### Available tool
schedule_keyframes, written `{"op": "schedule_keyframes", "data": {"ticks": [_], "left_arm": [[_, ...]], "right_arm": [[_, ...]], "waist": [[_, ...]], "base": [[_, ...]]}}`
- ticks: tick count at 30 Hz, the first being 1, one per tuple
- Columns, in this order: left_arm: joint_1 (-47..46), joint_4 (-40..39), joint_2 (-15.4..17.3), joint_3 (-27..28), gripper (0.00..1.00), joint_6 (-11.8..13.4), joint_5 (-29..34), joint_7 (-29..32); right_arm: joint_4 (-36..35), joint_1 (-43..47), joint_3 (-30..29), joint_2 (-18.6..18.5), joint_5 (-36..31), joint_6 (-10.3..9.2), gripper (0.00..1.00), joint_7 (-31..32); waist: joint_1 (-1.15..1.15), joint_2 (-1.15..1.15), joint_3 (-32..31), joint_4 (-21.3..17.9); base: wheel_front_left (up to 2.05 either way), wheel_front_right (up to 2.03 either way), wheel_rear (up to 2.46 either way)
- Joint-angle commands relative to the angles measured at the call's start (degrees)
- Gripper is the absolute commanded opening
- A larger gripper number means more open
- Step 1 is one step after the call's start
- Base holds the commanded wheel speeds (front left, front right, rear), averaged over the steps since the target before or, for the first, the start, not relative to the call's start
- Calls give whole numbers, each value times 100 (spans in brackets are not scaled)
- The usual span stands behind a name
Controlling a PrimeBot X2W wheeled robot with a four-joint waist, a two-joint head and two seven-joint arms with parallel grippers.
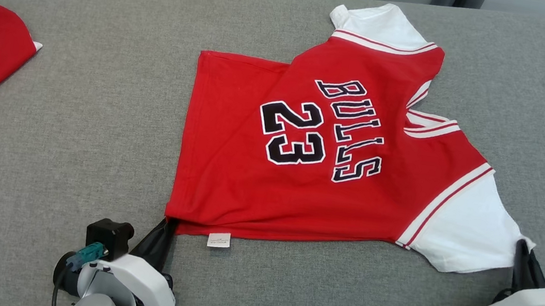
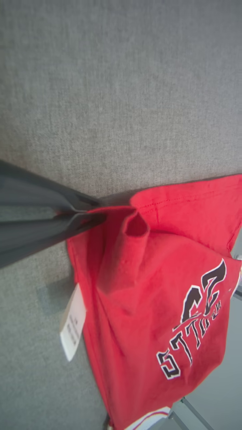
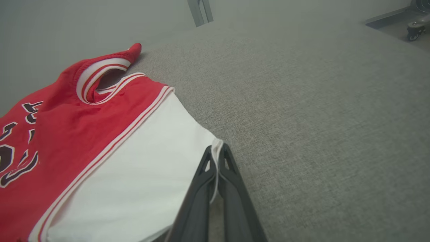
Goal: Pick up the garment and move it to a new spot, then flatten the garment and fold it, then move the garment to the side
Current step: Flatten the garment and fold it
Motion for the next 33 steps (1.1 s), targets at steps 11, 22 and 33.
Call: {"op": "schedule_keyframes", "data": {"ticks": [11,22,33], "left_arm": [[57,-145,88,314,0,1,108,-28],[-32,-512,252,350,0,1,-5,-28],[-842,-515,905,-704,0,1,-2364,1345]], "right_arm": [[-112,73,327,-219,199,-1,0,-59],[-1089,-111,463,-158,276,-1,0,-60],[-1163,-793,943,-264,467,-1,0,-61]], "waist": [[0,0,-345,53],[0,0,-845,186],[0,0,-1114,348]], "base": [[0,0,0],[0,0,0],[0,0,0]]}}
